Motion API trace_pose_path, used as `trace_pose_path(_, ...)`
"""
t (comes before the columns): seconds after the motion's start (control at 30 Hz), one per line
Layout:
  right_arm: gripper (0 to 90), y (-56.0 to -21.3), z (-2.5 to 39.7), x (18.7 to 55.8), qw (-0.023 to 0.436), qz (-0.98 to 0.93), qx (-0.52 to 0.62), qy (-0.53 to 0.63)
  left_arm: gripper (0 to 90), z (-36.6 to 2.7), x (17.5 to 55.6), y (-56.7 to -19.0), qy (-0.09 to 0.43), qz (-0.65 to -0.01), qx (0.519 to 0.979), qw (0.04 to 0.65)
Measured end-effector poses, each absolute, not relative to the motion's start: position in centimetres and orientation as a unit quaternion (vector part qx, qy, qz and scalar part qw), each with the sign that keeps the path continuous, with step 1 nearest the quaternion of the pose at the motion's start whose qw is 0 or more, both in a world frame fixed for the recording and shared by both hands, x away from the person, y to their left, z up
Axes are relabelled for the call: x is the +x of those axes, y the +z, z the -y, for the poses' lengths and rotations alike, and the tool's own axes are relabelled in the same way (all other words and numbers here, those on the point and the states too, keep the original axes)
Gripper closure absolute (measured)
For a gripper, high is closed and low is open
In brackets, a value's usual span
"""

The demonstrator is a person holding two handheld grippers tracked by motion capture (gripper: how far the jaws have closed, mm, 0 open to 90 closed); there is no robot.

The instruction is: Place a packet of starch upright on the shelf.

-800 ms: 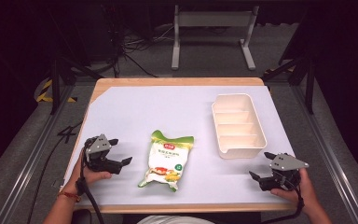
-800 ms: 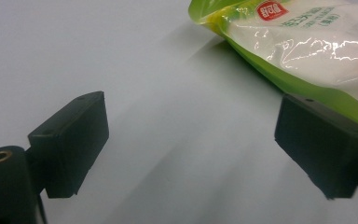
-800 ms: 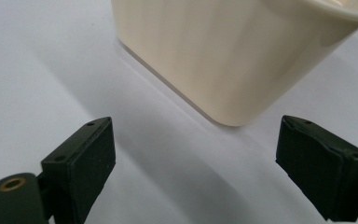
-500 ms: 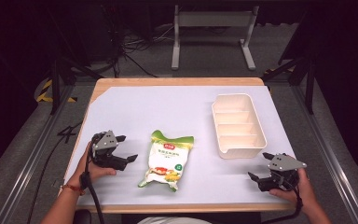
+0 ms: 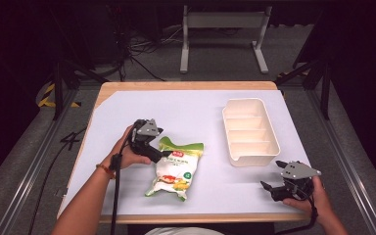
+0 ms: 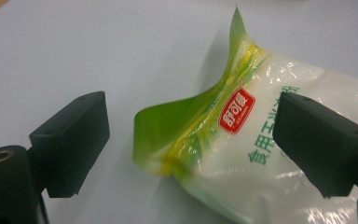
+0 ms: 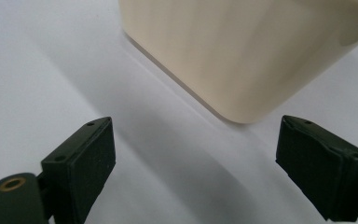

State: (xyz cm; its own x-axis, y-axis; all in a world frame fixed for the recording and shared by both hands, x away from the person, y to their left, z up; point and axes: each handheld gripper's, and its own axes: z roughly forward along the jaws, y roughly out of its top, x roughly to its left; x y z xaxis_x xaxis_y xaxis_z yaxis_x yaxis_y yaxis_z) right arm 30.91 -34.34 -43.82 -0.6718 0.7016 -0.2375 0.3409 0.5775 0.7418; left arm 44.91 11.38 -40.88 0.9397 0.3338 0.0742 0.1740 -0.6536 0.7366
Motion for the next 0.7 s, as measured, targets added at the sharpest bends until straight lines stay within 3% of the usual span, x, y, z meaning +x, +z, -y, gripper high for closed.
trace_pose_path(0.43,11.5,-44.1,34.2,31.0,0.258,-0.855,0.303,0.332,15.0,-7.9,46.5,-42.6,0.036,-0.089,0.935,0.341)
trace_pose_path(0.5,11.5,-44.2,34.1,31.0,0.257,-0.856,0.303,0.33,23.6,-7.7,46.4,-42.1,0.033,-0.061,0.944,0.324)
trace_pose_path(0.7,11.4,-44.3,34.1,31.1,0.252,-0.859,0.304,0.326,26.2,-5.9,47.2,-40.5,-0.021,-0.019,0.973,0.23)
